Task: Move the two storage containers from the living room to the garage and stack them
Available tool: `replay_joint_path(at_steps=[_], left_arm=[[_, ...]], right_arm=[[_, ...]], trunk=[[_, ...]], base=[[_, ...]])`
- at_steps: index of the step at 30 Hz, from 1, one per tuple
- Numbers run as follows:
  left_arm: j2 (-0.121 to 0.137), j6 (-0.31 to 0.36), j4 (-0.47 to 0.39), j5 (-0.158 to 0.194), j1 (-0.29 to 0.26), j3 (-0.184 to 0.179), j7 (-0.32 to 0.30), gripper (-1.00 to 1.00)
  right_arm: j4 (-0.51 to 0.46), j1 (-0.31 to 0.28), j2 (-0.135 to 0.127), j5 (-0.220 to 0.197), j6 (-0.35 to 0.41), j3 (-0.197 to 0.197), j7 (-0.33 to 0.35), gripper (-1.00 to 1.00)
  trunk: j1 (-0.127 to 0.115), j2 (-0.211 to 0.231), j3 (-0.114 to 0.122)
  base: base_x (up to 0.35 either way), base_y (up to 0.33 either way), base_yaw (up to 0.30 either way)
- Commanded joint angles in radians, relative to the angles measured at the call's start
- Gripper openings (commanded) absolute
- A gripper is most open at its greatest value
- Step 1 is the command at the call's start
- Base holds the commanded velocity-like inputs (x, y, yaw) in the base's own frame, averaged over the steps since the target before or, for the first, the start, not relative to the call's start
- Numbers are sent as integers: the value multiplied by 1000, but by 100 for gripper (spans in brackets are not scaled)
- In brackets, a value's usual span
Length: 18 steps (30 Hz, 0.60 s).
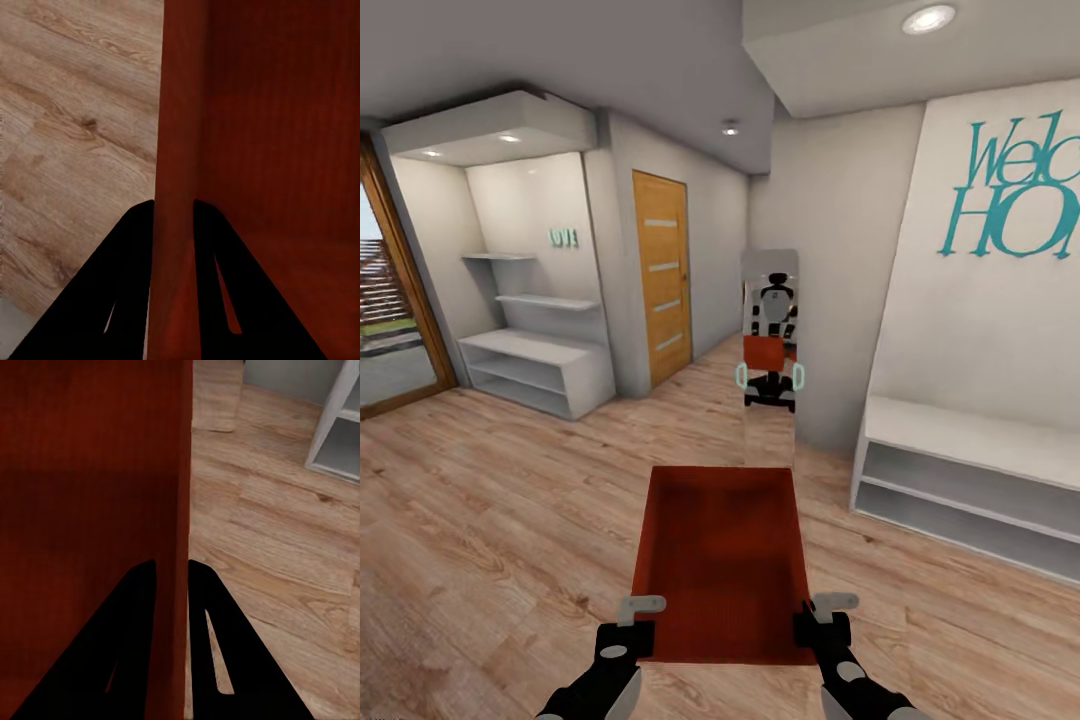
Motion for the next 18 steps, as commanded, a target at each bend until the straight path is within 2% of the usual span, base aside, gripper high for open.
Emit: replay_joint_path(at_steps=[1, 18], left_arm=[[5, 2, 4, 17, 0, -17, 12, -100], [5, 2, 4, 17, 0, -17, 12, -100]], right_arm=[[-2, -2, -1, -3, -85, -5, -4, -100], [-2, -2, -2, -1, -86, -5, -4, -100]], trunk=[[1, -1, -2], [1, -1, -2]], base=[[320, 0, 260], [320, 0, 275]])
